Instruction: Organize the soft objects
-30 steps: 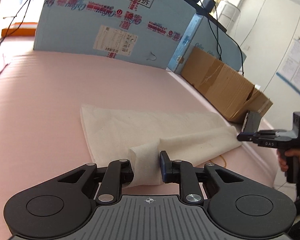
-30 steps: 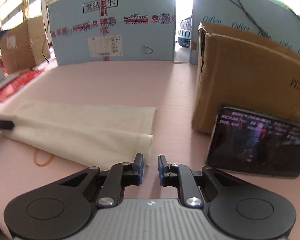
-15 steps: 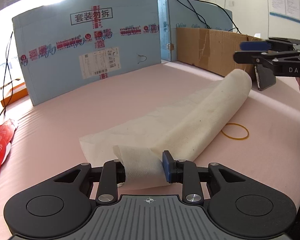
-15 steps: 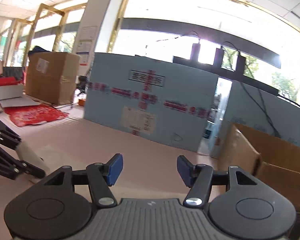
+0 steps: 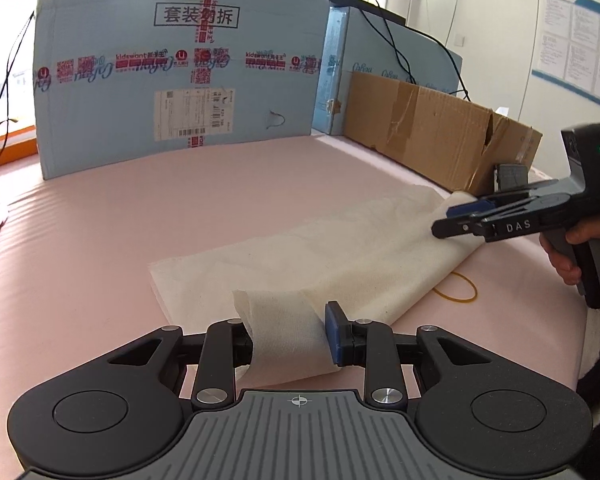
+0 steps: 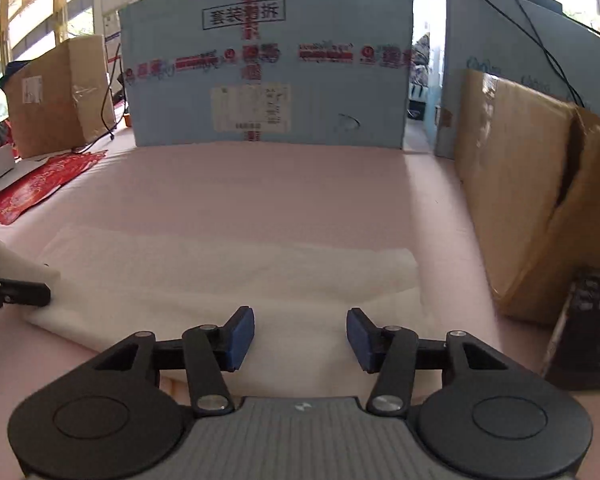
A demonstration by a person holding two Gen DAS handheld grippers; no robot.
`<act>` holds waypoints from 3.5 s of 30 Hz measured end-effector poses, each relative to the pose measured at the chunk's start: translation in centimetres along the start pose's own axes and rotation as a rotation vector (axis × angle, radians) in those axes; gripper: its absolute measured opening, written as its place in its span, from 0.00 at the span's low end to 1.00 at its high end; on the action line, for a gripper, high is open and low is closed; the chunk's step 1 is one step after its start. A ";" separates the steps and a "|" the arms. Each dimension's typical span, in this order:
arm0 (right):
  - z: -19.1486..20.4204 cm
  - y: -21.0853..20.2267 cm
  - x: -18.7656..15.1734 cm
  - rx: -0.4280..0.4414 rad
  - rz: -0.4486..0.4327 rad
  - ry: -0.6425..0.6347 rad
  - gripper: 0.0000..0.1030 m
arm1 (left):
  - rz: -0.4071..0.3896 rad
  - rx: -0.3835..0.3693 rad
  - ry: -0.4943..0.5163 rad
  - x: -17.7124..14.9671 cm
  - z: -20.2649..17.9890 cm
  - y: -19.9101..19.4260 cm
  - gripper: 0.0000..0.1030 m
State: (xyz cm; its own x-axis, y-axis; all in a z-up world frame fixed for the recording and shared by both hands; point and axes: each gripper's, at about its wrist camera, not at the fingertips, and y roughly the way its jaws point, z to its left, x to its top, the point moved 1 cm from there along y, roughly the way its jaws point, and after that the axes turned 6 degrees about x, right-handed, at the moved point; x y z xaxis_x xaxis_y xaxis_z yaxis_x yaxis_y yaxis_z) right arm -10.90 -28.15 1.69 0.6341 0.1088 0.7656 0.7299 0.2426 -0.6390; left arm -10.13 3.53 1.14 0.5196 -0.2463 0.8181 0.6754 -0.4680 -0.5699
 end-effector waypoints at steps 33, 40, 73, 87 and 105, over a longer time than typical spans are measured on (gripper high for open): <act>-2.9 -2.3 -0.2 -0.177 0.015 -0.063 0.19 | 0.001 0.026 -0.036 0.2 0.7 0.4 0.32; 2.0 -4.2 0.9 -0.354 -0.182 -0.252 0.55 | 0.003 0.053 0.010 0.2 0.1 0.5 0.32; 3.0 -0.8 -1.9 -0.143 -0.086 -0.146 0.46 | -0.238 0.793 0.284 1.7 -4.0 -4.3 0.80; 3.2 -0.7 -1.9 -0.165 -0.086 -0.161 0.49 | -0.477 0.614 0.298 4.9 -7.8 -4.5 0.81; -0.8 -2.9 -2.2 -0.134 -0.063 -0.077 0.63 | -0.082 0.285 0.457 1.9 -11.0 5.1 0.81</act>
State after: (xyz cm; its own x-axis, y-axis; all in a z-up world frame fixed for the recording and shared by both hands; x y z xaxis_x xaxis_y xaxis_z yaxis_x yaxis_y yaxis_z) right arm -14.16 -29.85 1.79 0.5685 0.1718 0.8045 0.7983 0.1209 -0.5900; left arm -11.44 -8.62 0.66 0.2219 -0.5924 0.7745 0.8522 -0.2681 -0.4493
